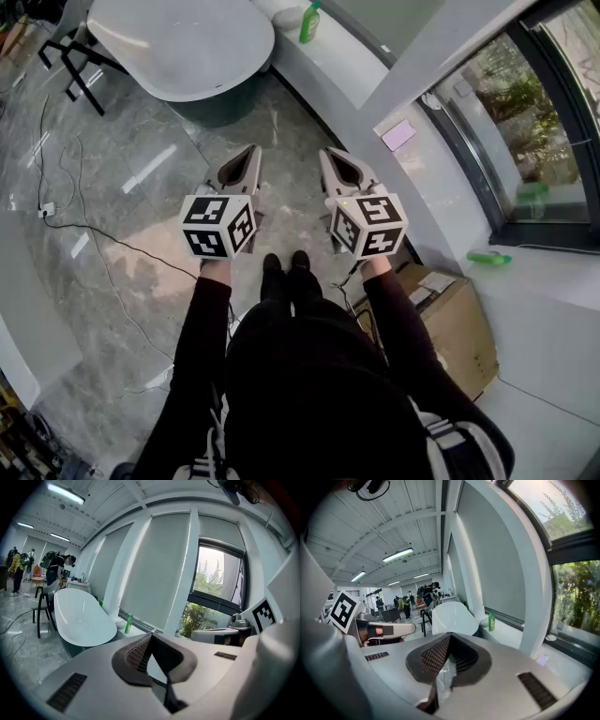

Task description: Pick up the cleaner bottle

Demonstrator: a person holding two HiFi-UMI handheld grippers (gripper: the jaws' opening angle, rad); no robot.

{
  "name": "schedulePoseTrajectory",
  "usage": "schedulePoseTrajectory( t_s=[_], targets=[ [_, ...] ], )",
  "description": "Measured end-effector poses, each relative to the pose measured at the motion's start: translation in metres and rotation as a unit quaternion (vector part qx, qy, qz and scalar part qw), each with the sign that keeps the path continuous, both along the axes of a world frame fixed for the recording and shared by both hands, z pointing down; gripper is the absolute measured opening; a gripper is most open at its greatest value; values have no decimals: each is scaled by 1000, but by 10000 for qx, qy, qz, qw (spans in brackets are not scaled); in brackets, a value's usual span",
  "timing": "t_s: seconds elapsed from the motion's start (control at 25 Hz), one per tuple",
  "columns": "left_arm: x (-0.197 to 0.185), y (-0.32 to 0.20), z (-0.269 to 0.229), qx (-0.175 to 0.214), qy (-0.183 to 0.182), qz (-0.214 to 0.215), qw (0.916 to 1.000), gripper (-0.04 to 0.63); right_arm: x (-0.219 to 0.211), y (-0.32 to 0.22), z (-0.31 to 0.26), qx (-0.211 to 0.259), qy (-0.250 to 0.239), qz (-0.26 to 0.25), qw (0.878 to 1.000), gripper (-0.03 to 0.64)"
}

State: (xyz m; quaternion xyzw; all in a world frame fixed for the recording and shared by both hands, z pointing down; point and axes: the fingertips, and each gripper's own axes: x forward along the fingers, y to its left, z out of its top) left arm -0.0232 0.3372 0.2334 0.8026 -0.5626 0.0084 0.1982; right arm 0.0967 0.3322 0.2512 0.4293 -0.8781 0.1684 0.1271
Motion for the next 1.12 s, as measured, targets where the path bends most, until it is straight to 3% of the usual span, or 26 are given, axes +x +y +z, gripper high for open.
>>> schedulePoseTrajectory(
  t_s=[0.6, 0.92, 1.12],
  targets=[
    [-9, 0, 1, 6, 23, -13, 10000, 6, -3, 2, 6, -133, -162, 24, 9998, 2],
    [-25, -1, -4, 94, -162, -60, 9998, 6, -12, 1, 3, -74, -47, 175, 9998, 2],
    [-31, 0, -6, 127, -70, 12, 9999, 6, -16, 2, 1, 0, -12, 288, 9996, 2]
  ],
)
